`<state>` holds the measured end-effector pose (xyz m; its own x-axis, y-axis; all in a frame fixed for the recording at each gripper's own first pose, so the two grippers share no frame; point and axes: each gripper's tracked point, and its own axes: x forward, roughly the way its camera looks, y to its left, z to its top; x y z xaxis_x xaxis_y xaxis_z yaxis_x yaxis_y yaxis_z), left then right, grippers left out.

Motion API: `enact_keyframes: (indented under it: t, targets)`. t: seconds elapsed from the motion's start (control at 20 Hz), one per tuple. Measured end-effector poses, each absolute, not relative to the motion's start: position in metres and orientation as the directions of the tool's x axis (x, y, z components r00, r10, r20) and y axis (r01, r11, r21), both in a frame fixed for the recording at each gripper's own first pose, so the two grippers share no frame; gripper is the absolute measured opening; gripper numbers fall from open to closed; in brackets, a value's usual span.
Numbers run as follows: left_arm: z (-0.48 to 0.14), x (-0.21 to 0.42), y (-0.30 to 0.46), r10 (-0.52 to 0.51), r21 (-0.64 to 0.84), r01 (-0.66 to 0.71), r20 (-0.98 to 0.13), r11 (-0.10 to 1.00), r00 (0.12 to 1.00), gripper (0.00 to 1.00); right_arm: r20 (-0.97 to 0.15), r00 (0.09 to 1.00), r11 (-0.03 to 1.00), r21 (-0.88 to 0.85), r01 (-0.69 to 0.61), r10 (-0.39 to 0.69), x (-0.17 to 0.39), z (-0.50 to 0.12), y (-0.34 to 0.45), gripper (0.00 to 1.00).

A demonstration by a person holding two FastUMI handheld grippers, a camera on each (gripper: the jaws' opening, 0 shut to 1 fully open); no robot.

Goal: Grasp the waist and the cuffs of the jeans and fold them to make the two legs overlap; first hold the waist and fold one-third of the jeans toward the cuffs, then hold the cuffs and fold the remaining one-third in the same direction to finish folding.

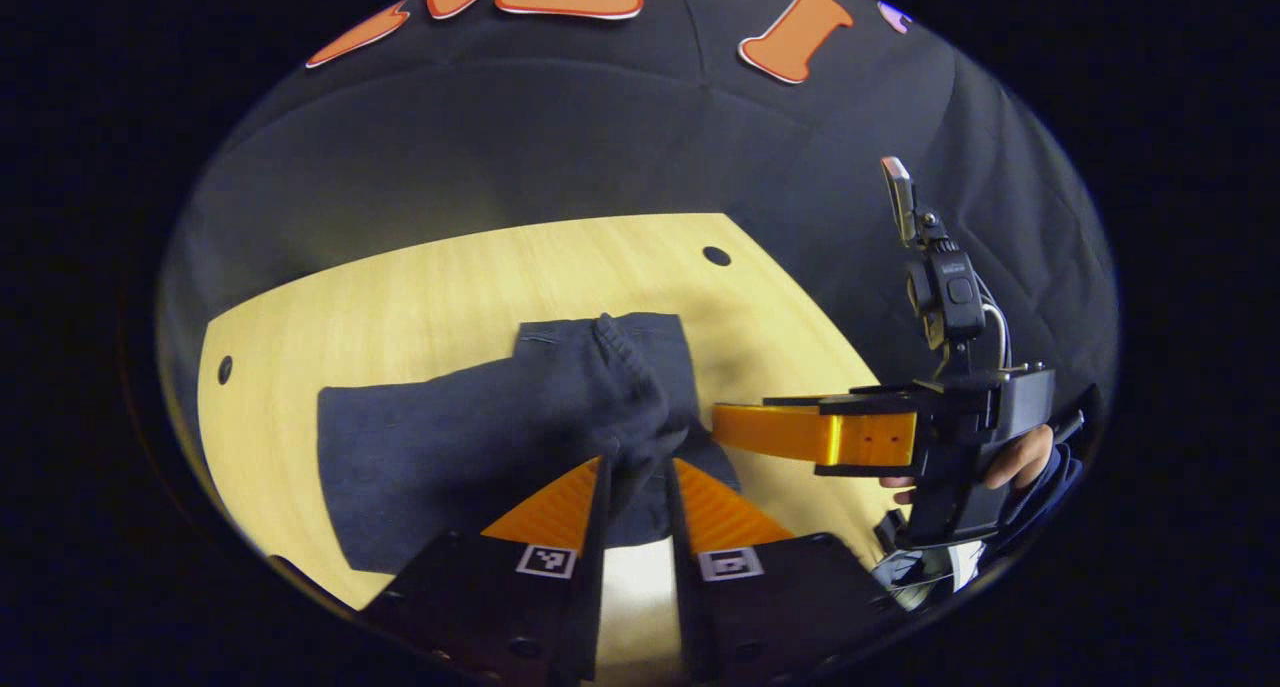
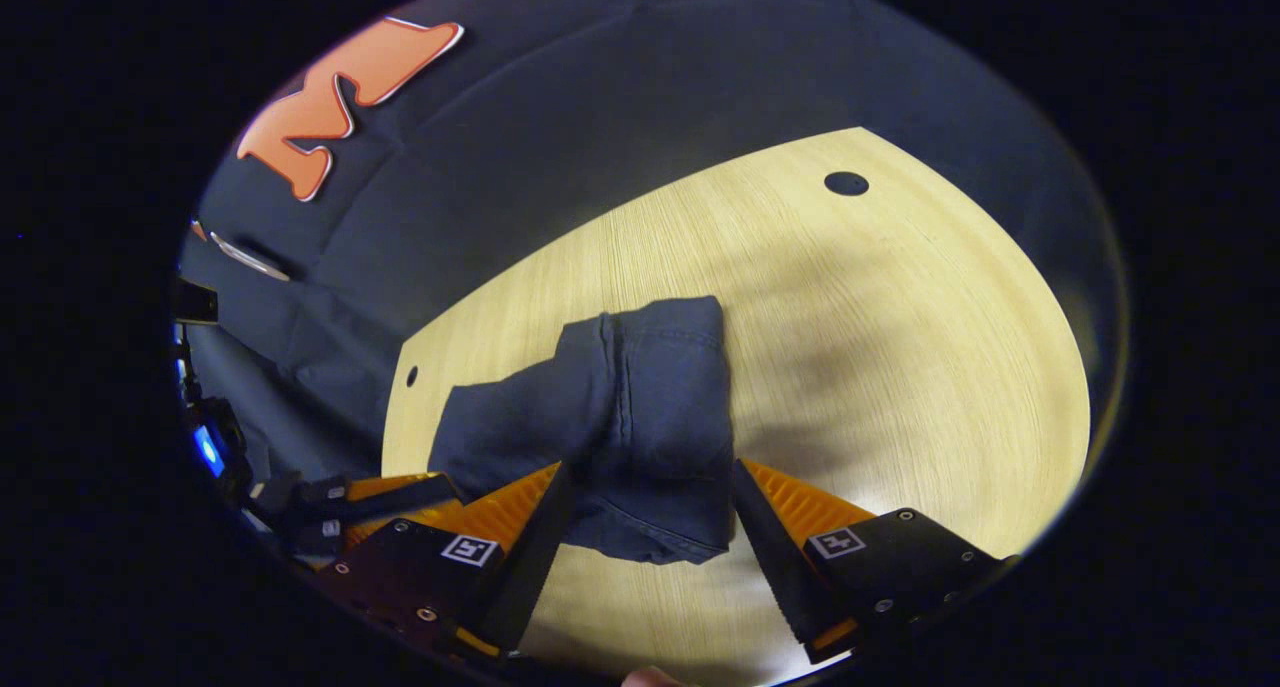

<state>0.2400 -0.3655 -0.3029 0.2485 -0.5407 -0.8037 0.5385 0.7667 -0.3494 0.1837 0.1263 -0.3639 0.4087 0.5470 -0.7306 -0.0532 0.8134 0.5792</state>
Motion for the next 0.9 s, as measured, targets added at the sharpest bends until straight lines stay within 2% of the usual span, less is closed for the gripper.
enact_keyframes:
  t: [0.15, 0.2, 0.3, 0.35, 0.5, 0.55, 0.75, 0.9]
  targets:
    - [-0.296, 0.253, -0.351, -0.509, -0.274, 0.546, -0.791, 0.792, 0.341, 0.83, -0.698, 0.520, 0.843, 0.531, -0.086, 0.493, 0.197, -0.343, 0.117, 0.98]
    - [-0.291, 0.259, -0.345, -0.500, -0.261, 0.533, -0.783, 0.805, 0.371, 0.82, -0.686, 0.553, 0.854, 0.510, -0.099, 0.474, 0.199, -0.334, 0.112, 0.98]
    - [-0.269, 0.267, -0.326, -0.471, -0.228, 0.495, -0.761, 0.838, 0.446, 0.90, -0.648, 0.621, 0.872, 0.473, -0.127, 0.441, 0.202, -0.313, 0.106, 0.98]
    - [-0.259, 0.275, -0.316, -0.452, -0.205, 0.475, -0.743, 0.856, 0.493, 0.90, -0.622, 0.658, 0.880, 0.453, -0.140, 0.425, 0.204, -0.302, 0.102, 0.98]
    - [-0.226, 0.289, -0.280, -0.385, -0.133, 0.409, -0.675, 0.903, 0.629, 0.91, -0.478, 0.798, 0.911, 0.359, -0.203, 0.366, 0.211, -0.250, 0.096, 0.98]
    - [-0.213, 0.291, -0.268, -0.356, -0.111, 0.380, -0.651, 0.918, 0.670, 0.97, -0.436, 0.827, 0.918, 0.327, -0.223, 0.356, 0.212, -0.233, 0.096, 0.98]
    - [-0.166, 0.280, -0.241, -0.248, -0.021, 0.280, -0.530, 0.960, 0.811, 0.99, -0.287, 0.880, 0.918, 0.238, -0.316, 0.378, 0.194, -0.180, 0.109, 0.97]
    - [-0.148, 0.274, -0.255, -0.227, 0.004, 0.256, -0.445, 0.967, 0.866, 0.99, -0.246, 0.878, 0.905, 0.232, -0.357, 0.410, 0.172, -0.155, 0.126, 0.98]
